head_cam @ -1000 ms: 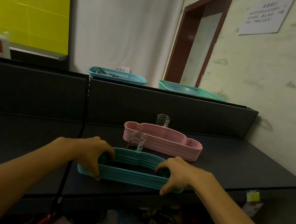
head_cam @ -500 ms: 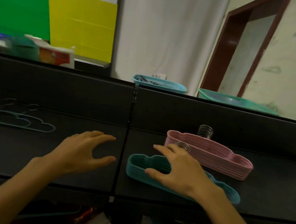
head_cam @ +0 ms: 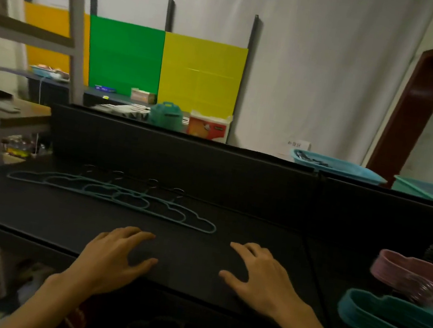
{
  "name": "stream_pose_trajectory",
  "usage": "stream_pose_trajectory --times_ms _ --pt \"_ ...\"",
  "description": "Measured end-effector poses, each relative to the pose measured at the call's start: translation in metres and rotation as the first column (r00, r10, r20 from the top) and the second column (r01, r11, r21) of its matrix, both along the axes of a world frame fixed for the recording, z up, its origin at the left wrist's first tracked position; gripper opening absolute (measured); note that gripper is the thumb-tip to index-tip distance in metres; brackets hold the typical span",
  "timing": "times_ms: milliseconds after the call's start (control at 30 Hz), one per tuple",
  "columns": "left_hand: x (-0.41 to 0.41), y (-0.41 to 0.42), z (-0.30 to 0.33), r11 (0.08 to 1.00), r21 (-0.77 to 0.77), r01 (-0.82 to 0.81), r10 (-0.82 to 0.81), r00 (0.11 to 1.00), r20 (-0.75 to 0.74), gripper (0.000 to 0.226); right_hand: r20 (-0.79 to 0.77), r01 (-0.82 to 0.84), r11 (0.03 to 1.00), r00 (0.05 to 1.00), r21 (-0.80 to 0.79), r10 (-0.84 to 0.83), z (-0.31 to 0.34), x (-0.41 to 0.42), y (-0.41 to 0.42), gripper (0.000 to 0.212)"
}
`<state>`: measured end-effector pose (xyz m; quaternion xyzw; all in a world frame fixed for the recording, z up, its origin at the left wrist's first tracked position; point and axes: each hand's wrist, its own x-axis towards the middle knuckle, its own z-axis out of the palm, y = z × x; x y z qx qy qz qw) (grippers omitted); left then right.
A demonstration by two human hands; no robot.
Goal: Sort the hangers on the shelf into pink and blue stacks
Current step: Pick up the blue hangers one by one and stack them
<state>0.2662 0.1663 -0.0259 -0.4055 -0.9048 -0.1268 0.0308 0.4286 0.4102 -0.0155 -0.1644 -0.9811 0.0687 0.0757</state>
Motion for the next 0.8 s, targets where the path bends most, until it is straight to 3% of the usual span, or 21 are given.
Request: stream_pose_trajectory --times_ms 200,433,600,800 --pt "-0.066 -0.072 -0.011 0.999 0.020 -0.026 0.027 0.999 -0.030 0.099 -0.032 0.063 0.997 0.997 -0.047 -0.065 -0.018 -0.063 -0.042 0.072" --pt "-0.133 -0.069 -0.024 0.996 0.084 0.007 0.000 0.996 -0.089 0.086 -0.026 0.164 0.986 0.986 -0.005 -0.164 -0.030 -0.112 -0.053 0.074" --pt "-0.180 -0.040 -0.036 0.996 0.085 -0.007 0.015 0.996 -0.091 0.078 -0.116 0.219 0.973 0.967 -0.078 -0.227 -0.040 -0.152 -0.042 0.117" --pt "-0.230 -0.015 -0.037 0.994 0.094 0.059 -0.052 0.996 -0.076 0.104 -0.082 0.147 0.980 0.984 -0.132 -0.158 -0.038 -0.208 -0.027 0.094"
